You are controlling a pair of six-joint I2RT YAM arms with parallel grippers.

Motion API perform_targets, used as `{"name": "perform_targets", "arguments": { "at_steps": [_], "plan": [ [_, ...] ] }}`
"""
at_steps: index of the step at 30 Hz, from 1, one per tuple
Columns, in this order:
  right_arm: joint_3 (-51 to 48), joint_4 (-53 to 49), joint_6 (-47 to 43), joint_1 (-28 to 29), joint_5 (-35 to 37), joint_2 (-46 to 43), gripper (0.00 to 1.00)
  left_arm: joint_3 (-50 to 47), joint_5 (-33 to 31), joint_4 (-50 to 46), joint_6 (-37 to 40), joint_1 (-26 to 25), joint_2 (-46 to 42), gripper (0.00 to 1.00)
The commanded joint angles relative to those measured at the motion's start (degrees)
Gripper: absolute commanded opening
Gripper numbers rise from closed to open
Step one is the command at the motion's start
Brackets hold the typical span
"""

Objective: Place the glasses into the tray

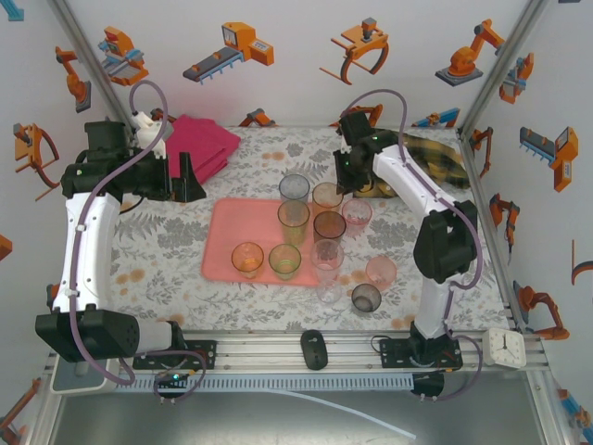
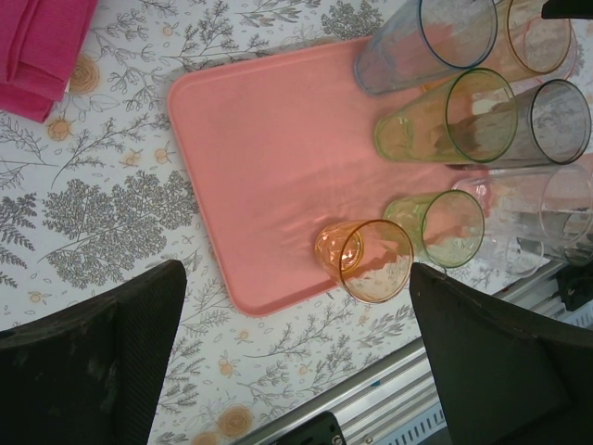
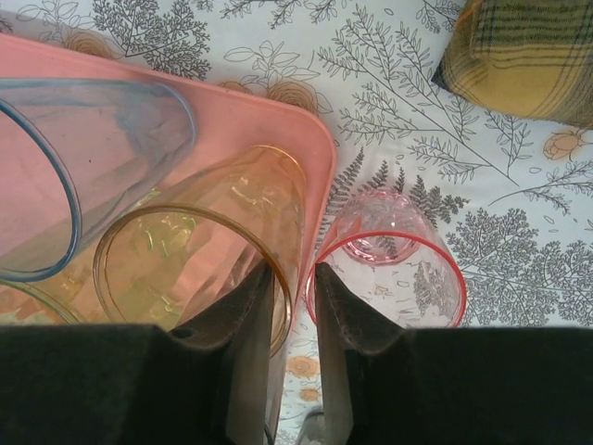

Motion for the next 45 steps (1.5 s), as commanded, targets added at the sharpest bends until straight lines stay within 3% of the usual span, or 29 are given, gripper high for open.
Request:
{"name": "perform_targets", "arguments": {
  "at_steps": [1, 11, 24, 45],
  "plan": [
    [2.35, -0.61, -1.57, -0.23, 1.14, 0.87, 0.22, -0.57, -0.32, 0.84, -0.12, -0.18, -0.46, 1.00],
    [1.74, 0.97, -1.90, -0.14, 0.17, 1.04, 0.14, -0.57, -0.34, 0.89, -0.25, -0.18, -0.36, 0.99],
    [1.52, 2.67, -2.70, 0.03, 1.66, 0.56, 0.12, -0.85, -0.60, 1.25, -0.28, -0.18, -0.36, 0.99],
    [0.06, 4.43, -3.28, 0.69, 2.37, 0.84, 0.15, -1.11, -0.61, 1.34, -0.39, -0.16, -0.44, 0.99]
  ]
}}
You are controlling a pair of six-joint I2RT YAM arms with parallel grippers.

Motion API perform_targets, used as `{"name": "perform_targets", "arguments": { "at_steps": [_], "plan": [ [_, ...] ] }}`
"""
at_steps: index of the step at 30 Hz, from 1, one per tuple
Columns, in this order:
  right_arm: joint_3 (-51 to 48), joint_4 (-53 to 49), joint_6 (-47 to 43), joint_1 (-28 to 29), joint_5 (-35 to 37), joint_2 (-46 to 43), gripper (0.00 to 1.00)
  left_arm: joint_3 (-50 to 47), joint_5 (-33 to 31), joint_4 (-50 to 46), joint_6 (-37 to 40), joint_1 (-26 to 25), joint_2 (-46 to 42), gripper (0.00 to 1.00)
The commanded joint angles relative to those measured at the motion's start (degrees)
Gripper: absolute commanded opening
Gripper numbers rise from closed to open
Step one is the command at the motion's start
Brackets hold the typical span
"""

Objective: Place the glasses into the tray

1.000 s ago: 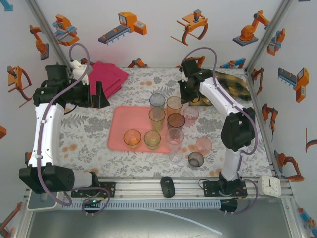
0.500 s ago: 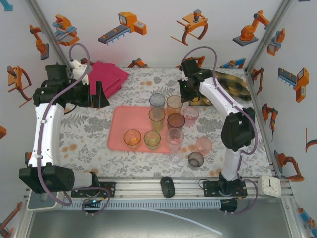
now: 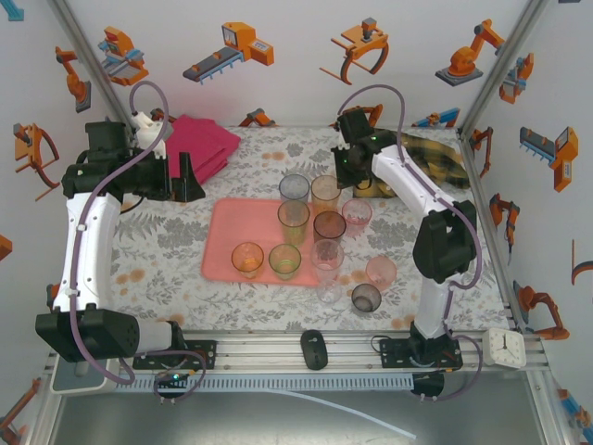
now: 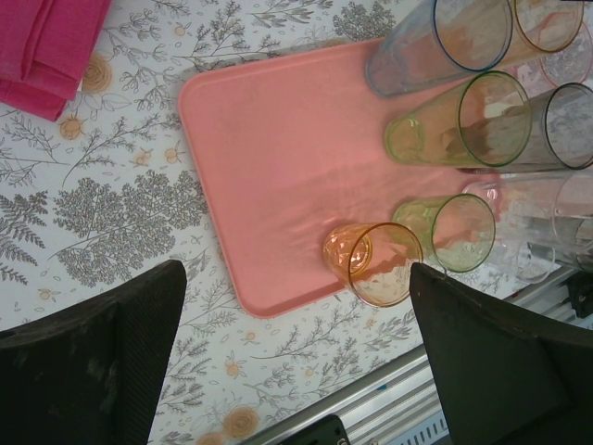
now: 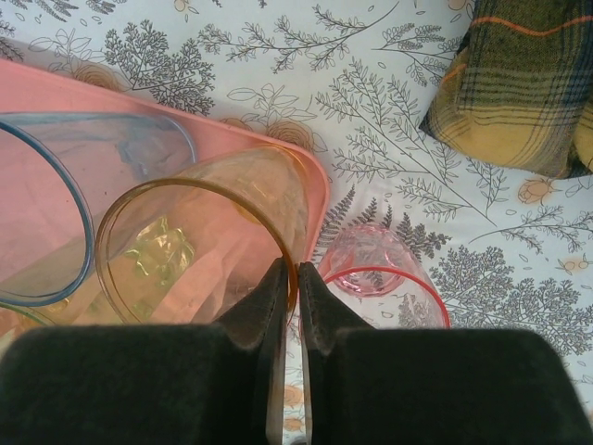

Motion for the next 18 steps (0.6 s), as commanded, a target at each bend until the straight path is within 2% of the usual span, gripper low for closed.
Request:
{"name": "perform_targets", "arguments": {
  "at_steps": [1, 18],
  "plan": [
    [-0.12, 0.55, -0.91, 0.20, 0.88, 0.68, 0.15, -0.59, 0.60, 0.53, -0.42, -0.17, -0.38, 0.99],
    [-0.74, -0.25, -0.70, 0.21, 1.36, -0.90, 0.33, -0.66, 0.78, 0.65, -0.44, -0.18, -0.81, 0.99]
  ]
}}
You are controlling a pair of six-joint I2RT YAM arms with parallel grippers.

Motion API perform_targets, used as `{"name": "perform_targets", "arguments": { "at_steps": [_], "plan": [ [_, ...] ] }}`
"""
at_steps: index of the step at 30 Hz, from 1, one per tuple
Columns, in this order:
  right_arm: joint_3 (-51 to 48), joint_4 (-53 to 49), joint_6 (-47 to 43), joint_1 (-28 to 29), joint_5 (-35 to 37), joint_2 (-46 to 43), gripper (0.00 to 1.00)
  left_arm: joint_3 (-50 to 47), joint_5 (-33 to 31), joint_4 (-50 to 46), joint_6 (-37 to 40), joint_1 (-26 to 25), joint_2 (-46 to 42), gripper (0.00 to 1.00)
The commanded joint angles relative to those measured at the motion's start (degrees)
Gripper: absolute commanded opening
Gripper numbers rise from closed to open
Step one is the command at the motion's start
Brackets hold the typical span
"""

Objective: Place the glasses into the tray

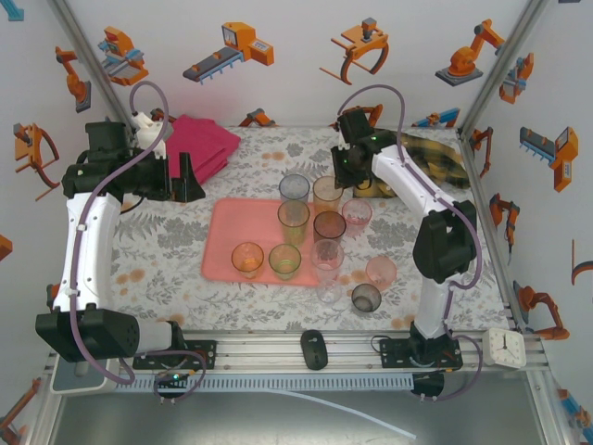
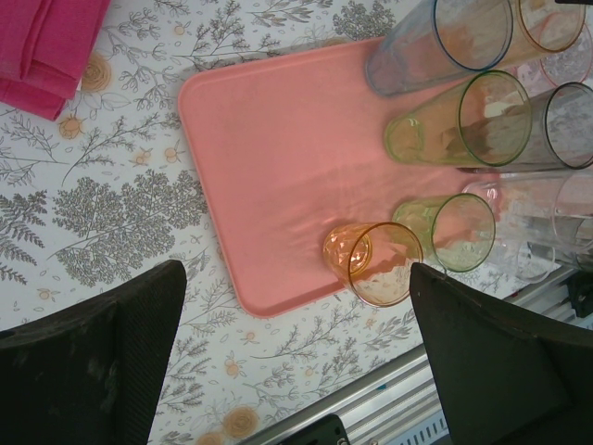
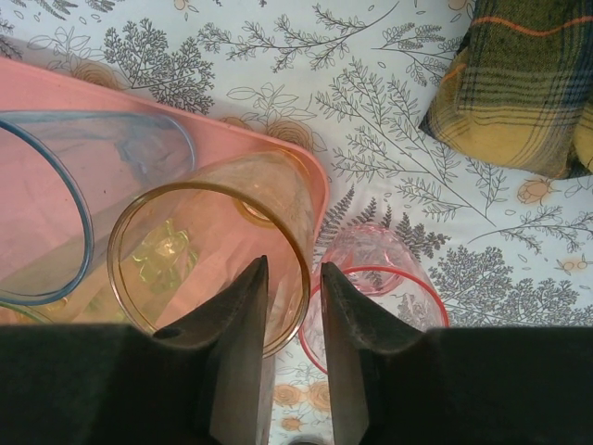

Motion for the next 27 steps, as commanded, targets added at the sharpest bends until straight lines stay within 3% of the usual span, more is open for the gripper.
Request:
{"name": "perform_targets", "arguments": {
  "at_steps": [1, 17, 27],
  "plan": [
    [-0.70, -0.23, -0.51, 0.26, 1.34, -1.11, 0.34, -0.49, 0.88, 0.67, -0.45, -0.18, -0.81, 0.99],
    [0.70, -1.57, -0.38, 0.29, -0.06, -8.78, 0.38, 2.13, 1.15, -0.09, 0.34, -0.84, 1.11, 0.99],
    [-8.57, -11.58, 6.13, 0.58, 8.35, -22.82, 0.38, 4.13, 0.71, -2.33, 2.80, -3.38, 0.92, 1.00]
  ]
}}
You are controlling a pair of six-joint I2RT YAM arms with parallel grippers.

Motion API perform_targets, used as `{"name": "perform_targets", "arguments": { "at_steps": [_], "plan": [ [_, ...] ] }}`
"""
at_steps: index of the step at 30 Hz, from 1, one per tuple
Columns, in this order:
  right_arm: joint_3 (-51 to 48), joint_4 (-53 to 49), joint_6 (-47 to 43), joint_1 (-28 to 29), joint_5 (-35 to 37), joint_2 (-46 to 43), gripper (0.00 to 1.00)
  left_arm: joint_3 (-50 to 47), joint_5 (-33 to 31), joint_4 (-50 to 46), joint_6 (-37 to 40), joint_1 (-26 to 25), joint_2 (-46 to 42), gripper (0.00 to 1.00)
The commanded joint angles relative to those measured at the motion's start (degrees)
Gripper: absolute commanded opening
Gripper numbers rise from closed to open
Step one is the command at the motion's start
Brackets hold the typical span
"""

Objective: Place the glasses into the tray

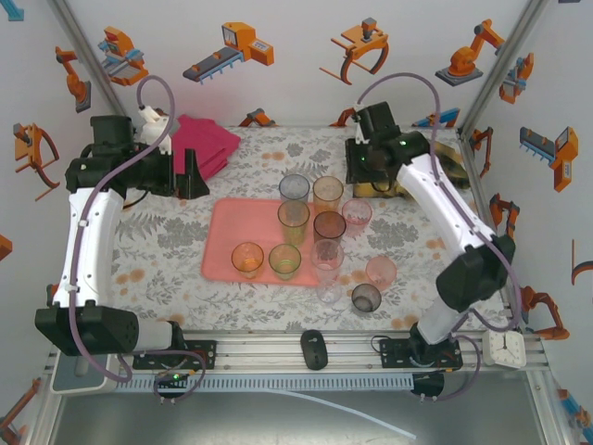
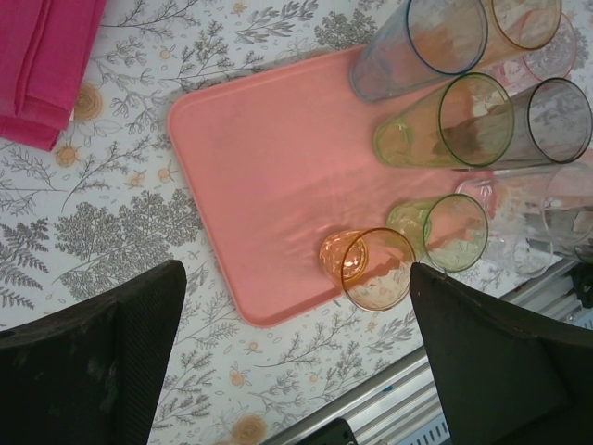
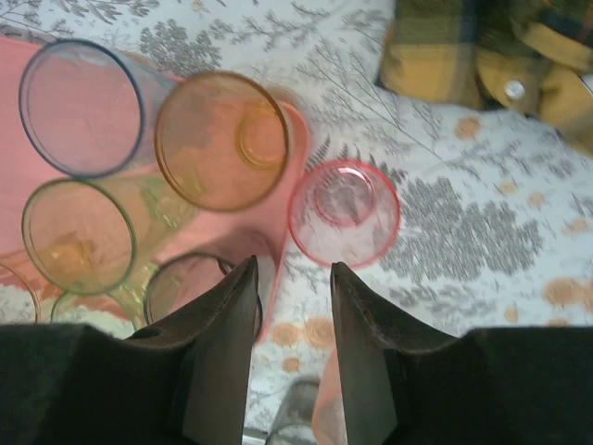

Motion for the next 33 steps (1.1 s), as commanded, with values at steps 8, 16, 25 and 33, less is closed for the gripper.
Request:
{"name": "perform_targets", "arguments": {
  "at_steps": [8, 16, 25, 33],
  "plan": [
    [-16.98, -10.37, 11.10, -0.63, 7.63, -18.23, 0.40, -2.04, 0.44, -4.17, 3.98, -1.38, -4.67, 1.00],
    [-30.81, -14.36, 17.97, -0.62, 6.15, -29.33, 0.39, -4.57, 1.22, -4.58, 3.96, -1.67, -7.10, 1.00],
    [-41.16, -11.29, 22.01, -0.66, 5.07, -34.74, 0.38, -5.20, 1.70, -4.60, 3.18, -2.15, -7.84, 1.00],
    [-46.03, -6.39, 23.07, -0.73, 4.46, -33.36, 0.38, -6.35, 1.16, -4.54, 2.79, -2.37, -9.02, 1.00]
  ]
}}
